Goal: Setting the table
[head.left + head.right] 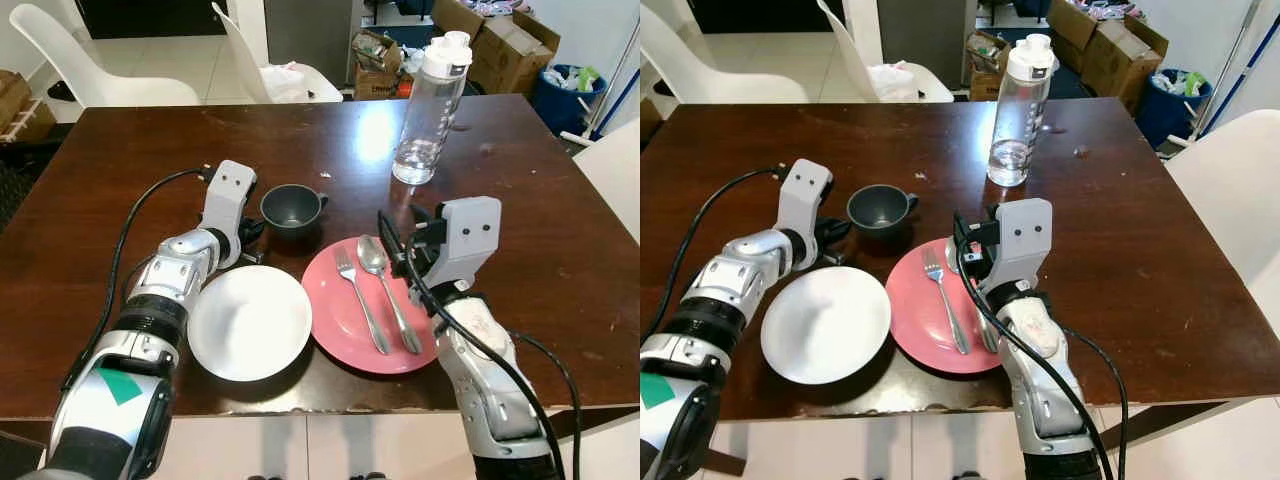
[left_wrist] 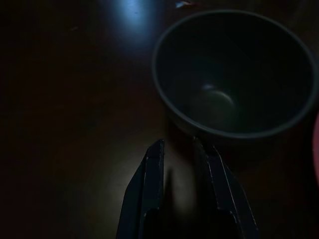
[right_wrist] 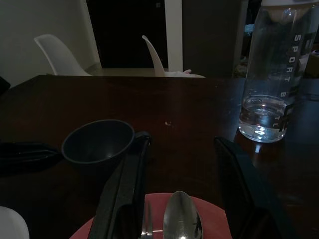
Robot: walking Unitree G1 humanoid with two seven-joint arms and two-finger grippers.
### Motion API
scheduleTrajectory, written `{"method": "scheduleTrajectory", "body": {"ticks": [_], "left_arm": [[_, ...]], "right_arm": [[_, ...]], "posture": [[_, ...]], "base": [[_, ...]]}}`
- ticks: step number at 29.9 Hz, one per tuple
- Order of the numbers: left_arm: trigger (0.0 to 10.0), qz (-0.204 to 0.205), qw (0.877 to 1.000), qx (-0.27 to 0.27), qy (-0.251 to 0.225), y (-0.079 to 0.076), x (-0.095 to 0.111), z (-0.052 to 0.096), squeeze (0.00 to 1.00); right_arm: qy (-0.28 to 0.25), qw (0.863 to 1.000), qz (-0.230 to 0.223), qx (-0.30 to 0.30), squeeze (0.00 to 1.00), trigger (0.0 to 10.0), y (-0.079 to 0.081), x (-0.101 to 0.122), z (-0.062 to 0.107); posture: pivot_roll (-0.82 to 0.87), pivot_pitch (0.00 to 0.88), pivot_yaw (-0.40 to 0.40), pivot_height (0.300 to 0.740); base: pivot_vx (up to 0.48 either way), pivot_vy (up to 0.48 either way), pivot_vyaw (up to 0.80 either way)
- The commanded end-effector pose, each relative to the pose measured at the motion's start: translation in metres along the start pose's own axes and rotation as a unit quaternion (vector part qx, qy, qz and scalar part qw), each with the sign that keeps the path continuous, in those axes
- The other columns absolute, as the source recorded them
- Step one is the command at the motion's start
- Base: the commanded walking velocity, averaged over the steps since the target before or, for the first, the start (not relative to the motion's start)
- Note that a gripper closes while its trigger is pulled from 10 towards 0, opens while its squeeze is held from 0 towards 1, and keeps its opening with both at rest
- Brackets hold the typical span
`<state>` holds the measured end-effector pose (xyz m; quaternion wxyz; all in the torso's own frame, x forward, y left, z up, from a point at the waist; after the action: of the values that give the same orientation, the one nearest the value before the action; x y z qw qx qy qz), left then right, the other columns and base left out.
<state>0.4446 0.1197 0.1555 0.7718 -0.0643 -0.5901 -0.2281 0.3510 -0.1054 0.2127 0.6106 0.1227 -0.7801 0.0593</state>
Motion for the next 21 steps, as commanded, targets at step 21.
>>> {"method": "scheduleTrajectory", "body": {"ticks": [21], "left_arm": [[10.0, -0.055, 0.992, -0.062, -0.097, -0.022, 0.048, 0.031, 0.0]], "right_arm": [[0.001, 1.0, -0.002, 0.0, 0.0, 10.0, -0.001, -0.001, 0.0]], "posture": [[-0.06, 0.09, 0.138, 0.74]], "base": [[0.0, 0.0, 0.0]]}}
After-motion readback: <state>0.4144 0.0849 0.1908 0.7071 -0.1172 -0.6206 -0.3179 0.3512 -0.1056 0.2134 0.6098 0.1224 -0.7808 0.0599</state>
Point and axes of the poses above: a point about 5 cm out from each wrist's last joint towards the gripper, its own z axis pointing back from the gripper into the wrist, its own x axis along the axis of the wrist's last joint, y = z × x, the point moved 6 cm from there along -z, pointing out of the wrist towards the gripper, and after that the axes turned 4 degrees about -z, right-handed, at the moved point
